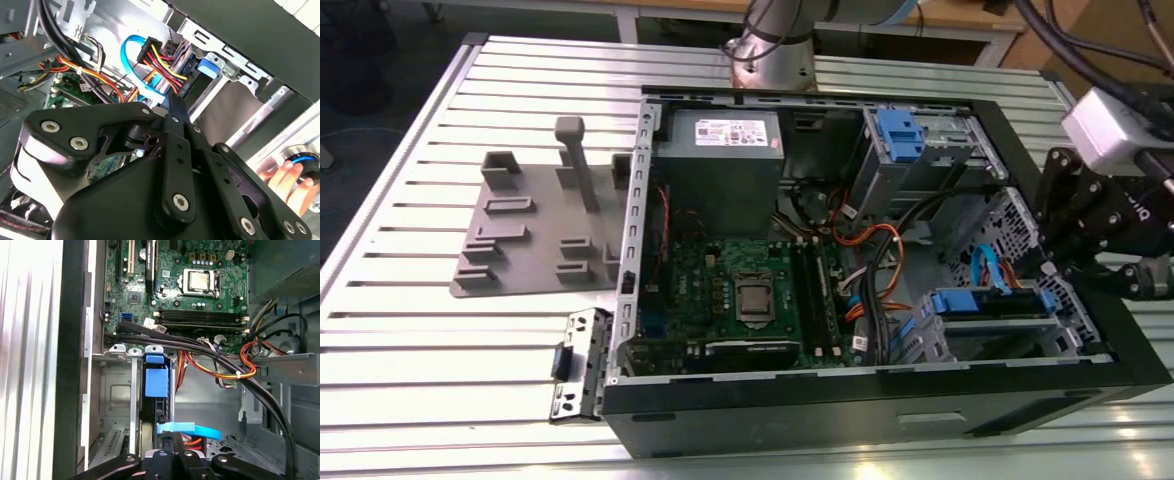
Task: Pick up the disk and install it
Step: 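Insert the second disk wire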
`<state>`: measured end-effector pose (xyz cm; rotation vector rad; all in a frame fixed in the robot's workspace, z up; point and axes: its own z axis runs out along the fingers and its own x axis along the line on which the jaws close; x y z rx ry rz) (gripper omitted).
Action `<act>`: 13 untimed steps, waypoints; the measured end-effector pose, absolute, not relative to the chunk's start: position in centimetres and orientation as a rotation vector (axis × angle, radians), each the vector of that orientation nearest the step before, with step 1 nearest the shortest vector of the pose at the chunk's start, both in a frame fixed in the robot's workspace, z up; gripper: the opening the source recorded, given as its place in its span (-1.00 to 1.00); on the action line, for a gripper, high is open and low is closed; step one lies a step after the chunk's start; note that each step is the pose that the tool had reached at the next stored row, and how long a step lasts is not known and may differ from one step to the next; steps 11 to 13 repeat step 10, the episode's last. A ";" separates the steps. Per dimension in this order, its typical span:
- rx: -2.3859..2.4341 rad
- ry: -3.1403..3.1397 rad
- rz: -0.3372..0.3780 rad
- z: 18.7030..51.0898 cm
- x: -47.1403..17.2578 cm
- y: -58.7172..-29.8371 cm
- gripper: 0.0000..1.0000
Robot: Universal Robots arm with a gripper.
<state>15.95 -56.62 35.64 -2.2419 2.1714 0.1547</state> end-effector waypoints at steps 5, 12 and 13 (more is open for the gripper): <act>-2.242 2.171 0.155 36.4 16.0 -56.6 -0.80; -2.242 2.171 0.155 36.4 16.0 -56.6 -0.80; -2.242 2.171 0.155 36.4 16.0 -56.6 -0.80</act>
